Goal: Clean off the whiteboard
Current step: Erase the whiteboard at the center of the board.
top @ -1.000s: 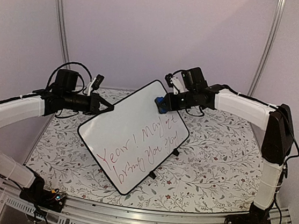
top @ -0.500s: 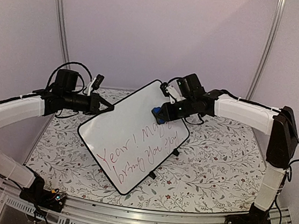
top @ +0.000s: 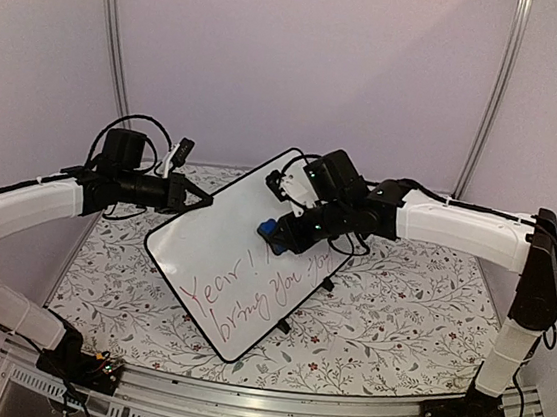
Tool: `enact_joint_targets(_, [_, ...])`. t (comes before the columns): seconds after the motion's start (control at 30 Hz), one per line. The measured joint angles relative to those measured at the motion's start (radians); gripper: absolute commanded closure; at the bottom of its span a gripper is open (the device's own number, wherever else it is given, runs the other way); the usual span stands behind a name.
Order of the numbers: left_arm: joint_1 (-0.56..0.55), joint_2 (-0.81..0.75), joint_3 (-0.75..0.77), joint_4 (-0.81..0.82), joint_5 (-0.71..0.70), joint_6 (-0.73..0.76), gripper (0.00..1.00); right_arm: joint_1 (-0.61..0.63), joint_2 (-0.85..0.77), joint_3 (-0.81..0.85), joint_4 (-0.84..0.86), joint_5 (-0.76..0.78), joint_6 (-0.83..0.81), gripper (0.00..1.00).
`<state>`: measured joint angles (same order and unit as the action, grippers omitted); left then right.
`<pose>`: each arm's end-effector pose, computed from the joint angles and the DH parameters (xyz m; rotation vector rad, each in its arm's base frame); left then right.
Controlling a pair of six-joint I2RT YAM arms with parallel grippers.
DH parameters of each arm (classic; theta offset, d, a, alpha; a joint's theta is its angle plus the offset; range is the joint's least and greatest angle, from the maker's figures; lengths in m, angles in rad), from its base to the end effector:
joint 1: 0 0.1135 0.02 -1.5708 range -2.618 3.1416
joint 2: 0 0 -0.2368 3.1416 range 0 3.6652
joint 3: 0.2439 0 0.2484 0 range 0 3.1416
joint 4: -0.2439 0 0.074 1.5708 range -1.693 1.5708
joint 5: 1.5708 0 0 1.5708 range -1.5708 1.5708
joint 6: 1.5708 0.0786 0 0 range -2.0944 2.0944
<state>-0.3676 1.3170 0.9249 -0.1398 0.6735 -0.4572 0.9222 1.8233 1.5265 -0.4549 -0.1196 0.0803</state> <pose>0.2838 -0.1618 0.2373 0.3352 2.1768 -1.1876 0.2573 0.3549 0.2258 -1.0394 2.1686 0.6277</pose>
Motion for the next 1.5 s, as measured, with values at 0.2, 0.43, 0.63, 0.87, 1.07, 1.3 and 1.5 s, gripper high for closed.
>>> enact_joint_targets(0.2, [0.000,0.000,0.000,0.000,0.000,0.000,1.00,0.158,-0.001,0.006,0.008,0.091,-0.039,0.96])
enact_joint_targets(0.43, [0.000,0.000,0.000,0.000,0.000,0.000,1.00,0.289,0.011,0.037,0.030,0.198,-0.079,0.96])
enact_joint_targets(0.63, [0.000,0.000,0.000,0.000,-0.001,0.000,1.00,0.361,0.094,0.138,0.038,0.295,-0.117,0.96])
enact_joint_targets(0.87, [0.000,0.000,0.000,0.000,-0.002,0.000,1.00,0.407,0.186,0.218,0.034,0.328,-0.144,0.96])
enact_joint_targets(1.07, [0.000,0.000,0.000,0.000,-0.002,0.000,1.00,0.424,0.222,0.262,0.022,0.335,-0.152,0.96])
enact_joint_targets(1.3, [0.000,0.000,0.000,0.000,-0.002,0.000,1.00,0.430,0.237,0.282,0.002,0.335,-0.151,0.96])
enact_joint_targets(1.5, [0.000,0.000,0.000,0.000,-0.002,0.000,1.00,0.431,0.262,0.286,-0.013,0.335,-0.147,0.96])
